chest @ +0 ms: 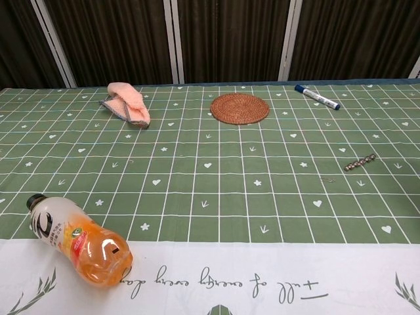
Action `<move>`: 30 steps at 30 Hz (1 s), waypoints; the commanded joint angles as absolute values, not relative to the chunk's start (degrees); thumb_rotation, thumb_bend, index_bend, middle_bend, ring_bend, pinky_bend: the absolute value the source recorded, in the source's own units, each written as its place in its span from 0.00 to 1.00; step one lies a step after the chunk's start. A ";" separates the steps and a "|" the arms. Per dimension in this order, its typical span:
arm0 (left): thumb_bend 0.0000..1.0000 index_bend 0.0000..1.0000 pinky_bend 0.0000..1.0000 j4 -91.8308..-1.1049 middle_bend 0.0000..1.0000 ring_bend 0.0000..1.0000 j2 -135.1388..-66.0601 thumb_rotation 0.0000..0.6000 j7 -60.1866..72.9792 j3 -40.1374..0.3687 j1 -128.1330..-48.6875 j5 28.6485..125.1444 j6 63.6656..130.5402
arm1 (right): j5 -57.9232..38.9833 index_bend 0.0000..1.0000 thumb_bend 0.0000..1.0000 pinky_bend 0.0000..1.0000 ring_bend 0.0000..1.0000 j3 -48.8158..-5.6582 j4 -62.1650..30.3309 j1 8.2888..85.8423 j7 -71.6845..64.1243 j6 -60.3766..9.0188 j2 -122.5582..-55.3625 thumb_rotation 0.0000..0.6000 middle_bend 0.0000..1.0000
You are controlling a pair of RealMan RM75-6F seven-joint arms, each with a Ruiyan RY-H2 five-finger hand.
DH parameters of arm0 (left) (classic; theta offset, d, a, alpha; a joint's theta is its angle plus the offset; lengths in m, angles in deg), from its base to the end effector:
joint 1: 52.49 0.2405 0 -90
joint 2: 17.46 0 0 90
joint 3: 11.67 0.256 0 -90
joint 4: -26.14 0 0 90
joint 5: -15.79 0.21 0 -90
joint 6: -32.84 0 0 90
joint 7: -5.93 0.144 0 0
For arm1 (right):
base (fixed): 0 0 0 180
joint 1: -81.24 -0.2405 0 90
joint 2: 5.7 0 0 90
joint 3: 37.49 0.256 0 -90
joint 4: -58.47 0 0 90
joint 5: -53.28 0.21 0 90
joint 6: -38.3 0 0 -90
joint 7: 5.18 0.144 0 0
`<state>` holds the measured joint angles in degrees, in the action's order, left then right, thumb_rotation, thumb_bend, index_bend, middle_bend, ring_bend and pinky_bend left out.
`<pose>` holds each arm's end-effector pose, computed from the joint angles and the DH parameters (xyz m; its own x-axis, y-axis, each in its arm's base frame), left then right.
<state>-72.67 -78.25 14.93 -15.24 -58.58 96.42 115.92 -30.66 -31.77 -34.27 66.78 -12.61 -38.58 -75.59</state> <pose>-0.3018 0.1881 0.1685 0.4776 0.0305 0.8780 0.8767 0.0494 -0.4786 -0.2709 -0.2382 0.1155 0.4172 -0.0366 0.9081 -0.9011 -0.1467 0.4081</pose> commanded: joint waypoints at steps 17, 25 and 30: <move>0.04 0.00 0.00 -71.18 0.00 0.00 -79.35 1.00 14.52 -16.27 -59.88 94.97 114.37 | -24.67 0.31 0.06 0.00 0.00 -26.87 -12.93 54.12 -15.21 -25.09 -91.93 1.00 0.03; 0.04 0.00 0.00 -70.69 0.00 0.00 -79.42 1.00 14.05 -16.73 -60.11 93.91 113.97 | -23.02 0.29 0.03 0.00 0.00 -25.90 -6.59 51.84 -14.30 -23.63 -96.42 1.00 0.03; 0.04 0.00 0.00 -70.61 0.00 0.00 -79.55 1.00 14.27 -16.80 -60.25 93.66 113.80 | -22.21 0.29 0.03 0.00 0.00 -25.45 -3.43 50.81 -13.56 -23.04 -98.75 1.00 0.03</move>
